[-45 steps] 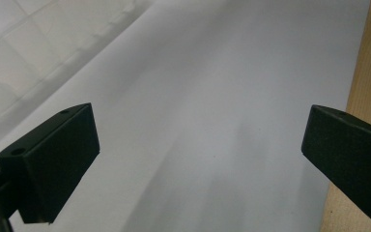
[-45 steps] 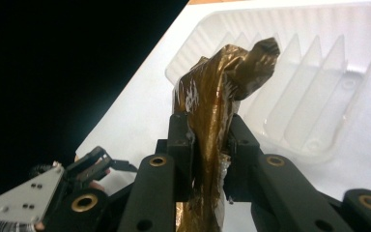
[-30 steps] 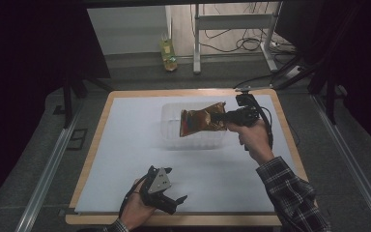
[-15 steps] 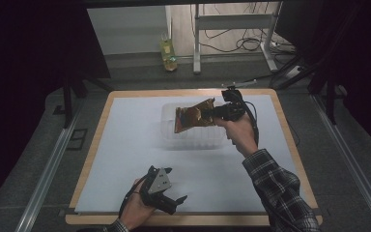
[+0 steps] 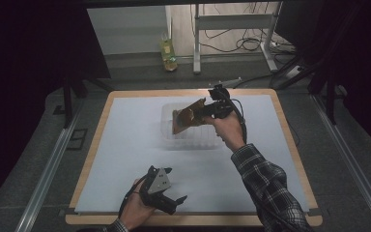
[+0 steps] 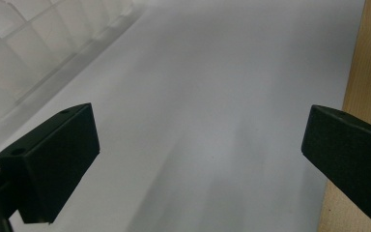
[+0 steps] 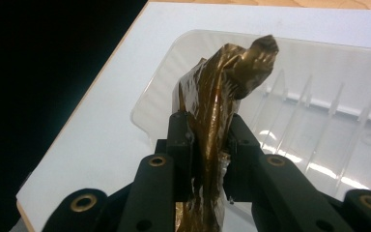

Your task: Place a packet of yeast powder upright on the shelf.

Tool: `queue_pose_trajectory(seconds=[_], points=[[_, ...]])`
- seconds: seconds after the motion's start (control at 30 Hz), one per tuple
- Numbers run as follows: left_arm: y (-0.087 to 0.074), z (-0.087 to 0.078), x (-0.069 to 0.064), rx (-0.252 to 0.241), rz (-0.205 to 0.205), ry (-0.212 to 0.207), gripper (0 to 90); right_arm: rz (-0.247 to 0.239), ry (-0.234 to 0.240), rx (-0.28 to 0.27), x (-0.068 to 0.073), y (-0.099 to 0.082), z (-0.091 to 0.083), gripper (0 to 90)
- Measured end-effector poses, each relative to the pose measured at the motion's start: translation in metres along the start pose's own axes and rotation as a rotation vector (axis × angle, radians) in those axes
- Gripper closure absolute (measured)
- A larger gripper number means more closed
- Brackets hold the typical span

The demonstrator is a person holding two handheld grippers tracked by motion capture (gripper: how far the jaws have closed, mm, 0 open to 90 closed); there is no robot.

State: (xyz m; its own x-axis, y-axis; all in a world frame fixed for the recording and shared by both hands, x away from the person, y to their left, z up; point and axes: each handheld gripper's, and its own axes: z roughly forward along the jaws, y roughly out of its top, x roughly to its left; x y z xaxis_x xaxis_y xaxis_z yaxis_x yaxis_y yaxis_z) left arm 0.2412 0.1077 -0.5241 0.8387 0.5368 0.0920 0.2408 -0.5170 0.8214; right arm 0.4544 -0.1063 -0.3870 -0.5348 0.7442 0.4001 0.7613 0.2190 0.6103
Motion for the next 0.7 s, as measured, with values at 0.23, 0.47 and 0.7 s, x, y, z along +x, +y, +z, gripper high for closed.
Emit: queue_pose_trajectory(seconds=[0.23, 0.47, 0.7], points=[[0.000, 0.000, 0.000, 0.001, 0.001, -0.001, 0.0, -0.007, -0.013, 0.025, 0.006, 0.008, 0.010, 74.8], [0.000, 0.000, 0.000, -0.001, -0.001, -0.001, 0.0, 0.004, -0.014, 0.016, 0.006, 0.015, 0.019, 74.4], [0.000, 0.000, 0.000, 0.000, -0.001, -0.004, 0.0, 0.021, 0.002, 0.021, 0.003, 0.019, 0.029, 74.0]])
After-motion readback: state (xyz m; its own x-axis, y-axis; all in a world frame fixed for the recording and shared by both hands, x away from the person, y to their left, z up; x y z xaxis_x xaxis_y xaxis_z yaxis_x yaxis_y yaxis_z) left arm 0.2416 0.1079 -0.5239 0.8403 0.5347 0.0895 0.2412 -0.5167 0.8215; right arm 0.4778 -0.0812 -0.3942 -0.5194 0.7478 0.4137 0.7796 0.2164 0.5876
